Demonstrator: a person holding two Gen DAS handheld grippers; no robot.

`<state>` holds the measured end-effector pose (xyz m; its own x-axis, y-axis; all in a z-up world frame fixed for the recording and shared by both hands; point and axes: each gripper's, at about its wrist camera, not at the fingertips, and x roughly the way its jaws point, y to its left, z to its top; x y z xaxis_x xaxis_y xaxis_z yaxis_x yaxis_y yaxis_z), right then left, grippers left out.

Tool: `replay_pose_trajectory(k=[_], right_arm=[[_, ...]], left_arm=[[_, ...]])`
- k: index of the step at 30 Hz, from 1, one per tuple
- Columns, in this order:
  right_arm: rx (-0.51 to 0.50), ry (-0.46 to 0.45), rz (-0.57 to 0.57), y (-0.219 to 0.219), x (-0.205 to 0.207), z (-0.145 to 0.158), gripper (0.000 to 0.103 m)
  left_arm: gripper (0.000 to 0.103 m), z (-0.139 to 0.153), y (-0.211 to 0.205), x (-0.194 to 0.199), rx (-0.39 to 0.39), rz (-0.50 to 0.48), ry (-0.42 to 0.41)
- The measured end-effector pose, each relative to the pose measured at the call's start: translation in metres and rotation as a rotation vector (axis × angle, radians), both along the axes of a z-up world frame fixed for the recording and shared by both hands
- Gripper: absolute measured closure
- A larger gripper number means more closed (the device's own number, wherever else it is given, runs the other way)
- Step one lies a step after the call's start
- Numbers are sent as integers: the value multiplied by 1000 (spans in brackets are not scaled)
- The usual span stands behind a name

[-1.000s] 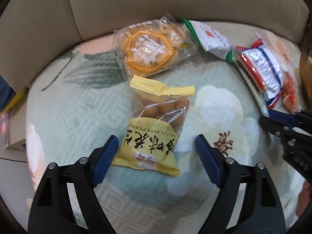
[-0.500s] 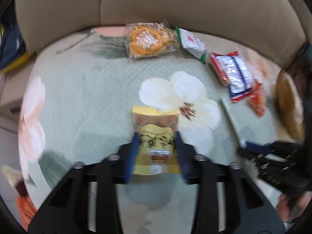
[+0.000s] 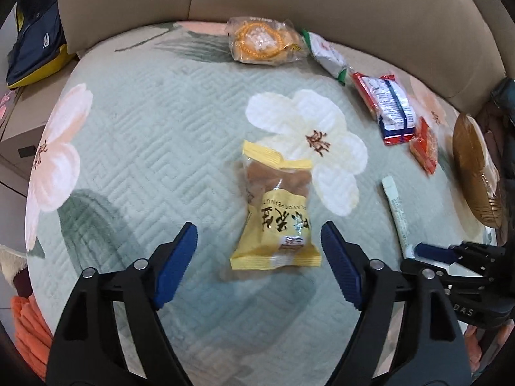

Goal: Organize snacks
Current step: 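Grasp the mouthwash stick with right tool while left tool grasps yellow peanut bag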

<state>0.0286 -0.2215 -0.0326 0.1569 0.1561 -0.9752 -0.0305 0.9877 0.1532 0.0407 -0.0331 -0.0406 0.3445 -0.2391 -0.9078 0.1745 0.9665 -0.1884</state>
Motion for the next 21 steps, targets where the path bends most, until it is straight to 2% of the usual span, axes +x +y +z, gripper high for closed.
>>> replay_pose_trajectory(k=[3,8,10,11,12,13,16,21], right_arm=[[-2,1,1,6,10,-4,54],[-56,-13,20,16,14,-11,56],[-126,-35,39,22,14,-12,71],[-161,-48,50,26,14,-13,71],[-170,-57,56,29,14,-13,75],[-177,-67,64,32,12,-13,83],[-165,-80,77,39,12,-11,84],[17,-57,26,22,12,-1,84]], left_arm=[[24,-11,-11,7,47,-11,12],[27,-21,-34,15,178,-38,6],[35,-23,-39,16,204,-46,-8],[38,-23,-44,16,226,-56,-25],[46,-23,-47,15,243,-64,-37],[57,-22,-50,14,246,-72,-47],[61,-18,-49,13,237,-53,-53],[62,-2,-31,10,86,-21,-42]])
